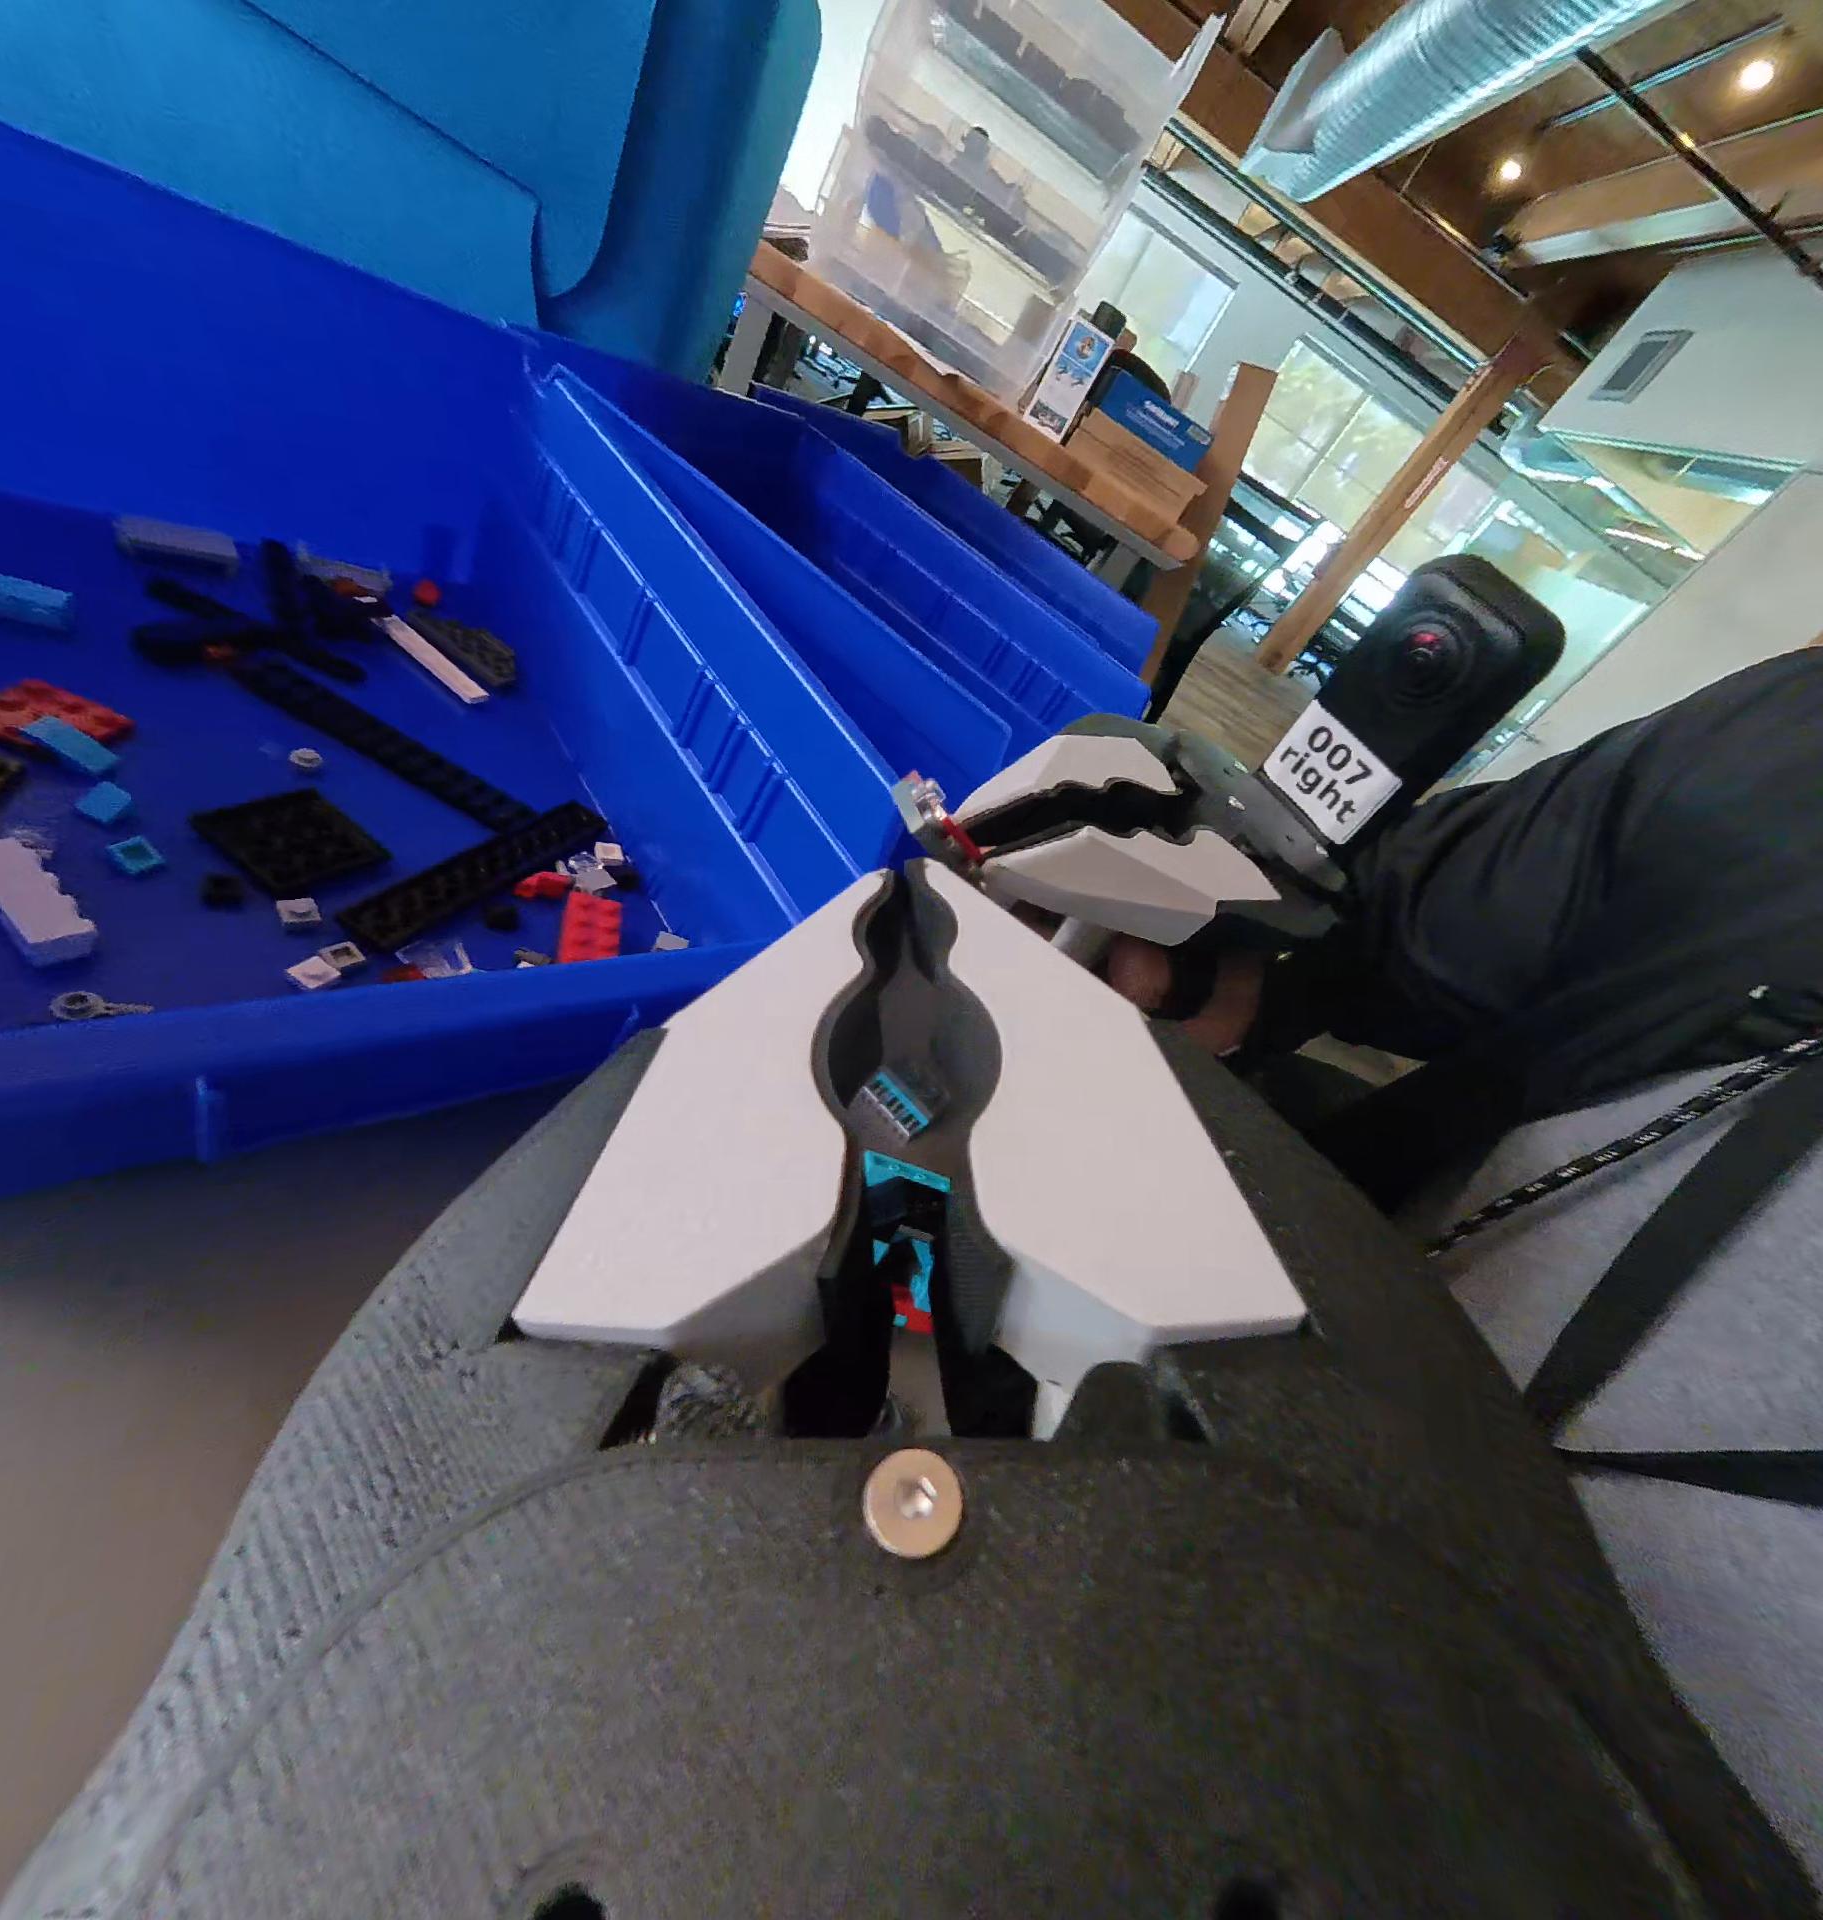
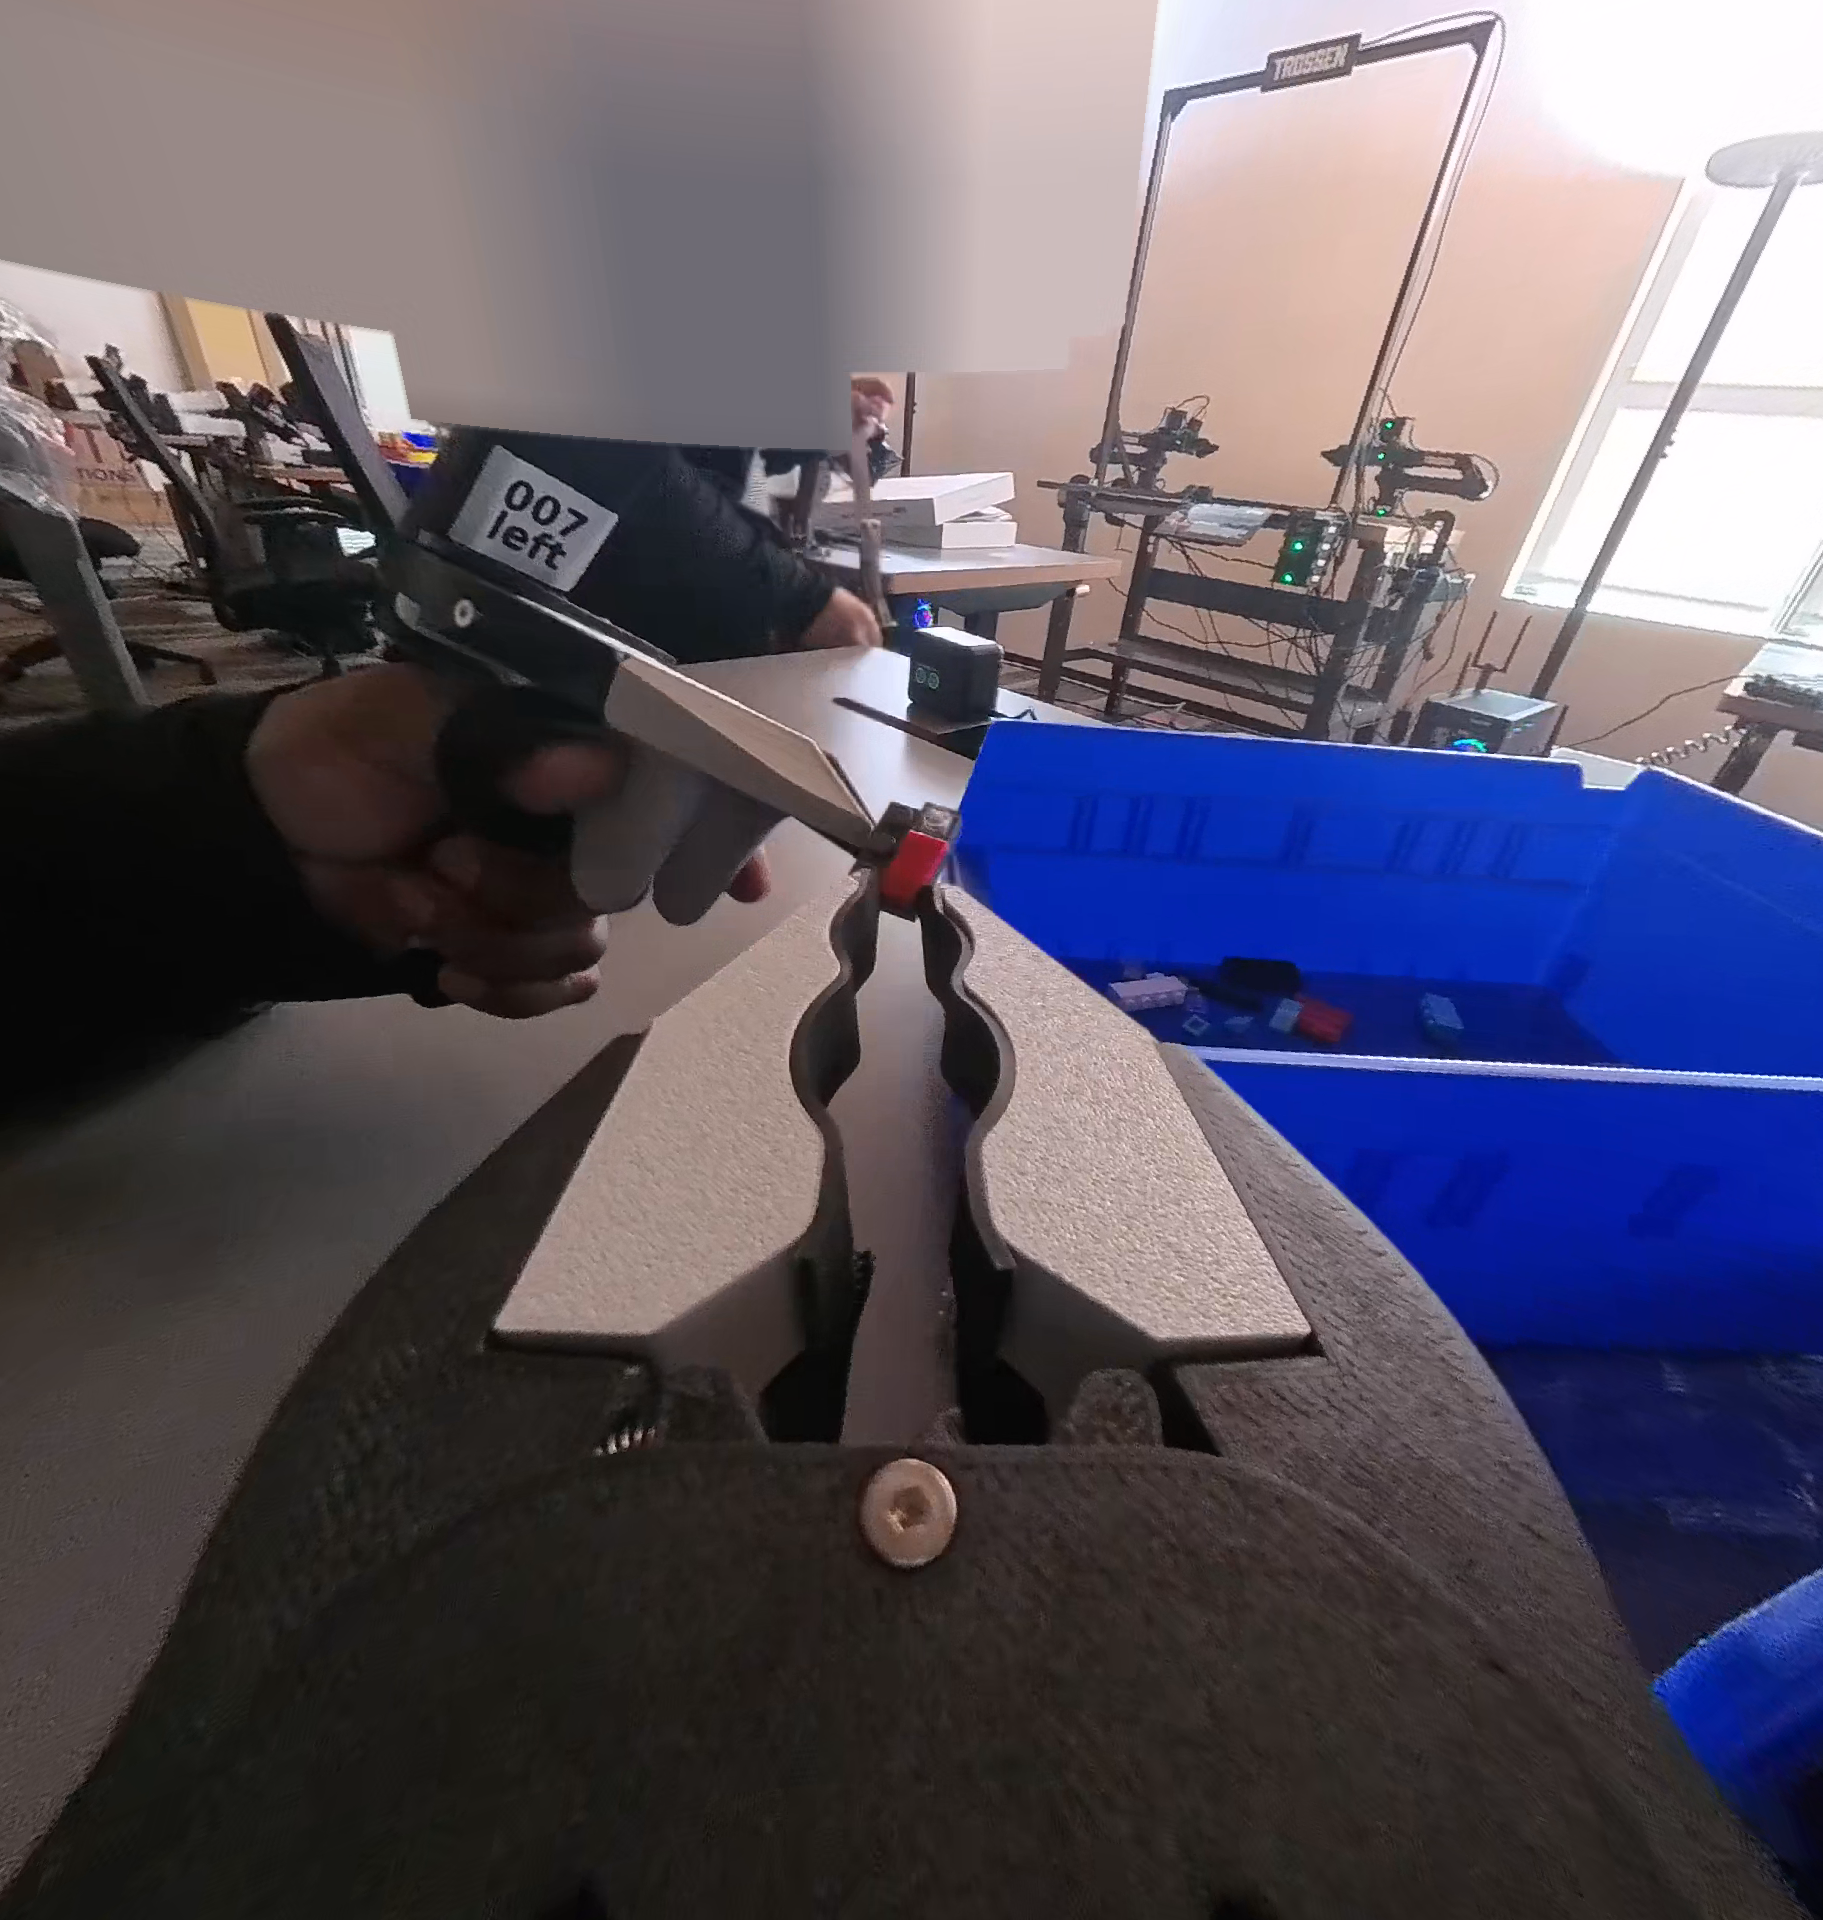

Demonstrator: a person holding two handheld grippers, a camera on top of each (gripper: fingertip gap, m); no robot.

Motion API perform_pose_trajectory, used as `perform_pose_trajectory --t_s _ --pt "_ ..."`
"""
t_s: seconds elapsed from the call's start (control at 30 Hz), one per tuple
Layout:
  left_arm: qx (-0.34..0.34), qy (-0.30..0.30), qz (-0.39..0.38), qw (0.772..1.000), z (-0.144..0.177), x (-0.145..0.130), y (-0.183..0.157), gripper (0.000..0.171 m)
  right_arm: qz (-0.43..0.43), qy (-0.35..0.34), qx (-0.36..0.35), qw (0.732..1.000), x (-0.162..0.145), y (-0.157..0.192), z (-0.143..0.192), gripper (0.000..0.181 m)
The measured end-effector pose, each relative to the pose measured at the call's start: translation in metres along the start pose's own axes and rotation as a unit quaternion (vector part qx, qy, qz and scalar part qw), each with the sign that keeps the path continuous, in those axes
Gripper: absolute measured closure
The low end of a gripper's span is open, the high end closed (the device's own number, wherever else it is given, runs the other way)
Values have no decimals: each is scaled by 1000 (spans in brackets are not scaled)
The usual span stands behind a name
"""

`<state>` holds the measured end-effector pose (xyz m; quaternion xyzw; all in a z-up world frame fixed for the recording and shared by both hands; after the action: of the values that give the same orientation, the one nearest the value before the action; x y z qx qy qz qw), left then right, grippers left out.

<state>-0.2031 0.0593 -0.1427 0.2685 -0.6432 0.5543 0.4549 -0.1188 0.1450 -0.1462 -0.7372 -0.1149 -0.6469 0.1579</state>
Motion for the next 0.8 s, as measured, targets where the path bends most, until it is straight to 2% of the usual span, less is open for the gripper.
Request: perform_pose_trajectory --t_s 0.1,0.33,0.47,0.57,0.8 --pt "14 -1 -18 1000 2 2 1 171 12 0 -5 1000 1 1 0 173" --pt "61 38 -133 988 -4 -4 -3 171 17 -4 -12 1000 2 0 1 173" --pt "74 51 -163 983 -7 -7 -5 167 20 -6 -13 1000 3 0 2 173" --pt "64 39 -147 986 -7 -4 -8 156 26 -5 -10 1000 3 2 1 173" --pt "-4 -3 -5 1000 -3 0 -7 157 68 -18 -9 997 7 7 3 172"
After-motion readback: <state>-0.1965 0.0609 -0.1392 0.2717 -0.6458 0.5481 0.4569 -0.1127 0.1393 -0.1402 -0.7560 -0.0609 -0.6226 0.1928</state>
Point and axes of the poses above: each gripper's, where its closed fingertips meet, z back along the fingers, x out of its top, y = z × x across the jaws, the point moved 6 cm from there along z, back along the fingers, and after that the axes turned 5 degrees about -y, right-handed, at the moved point
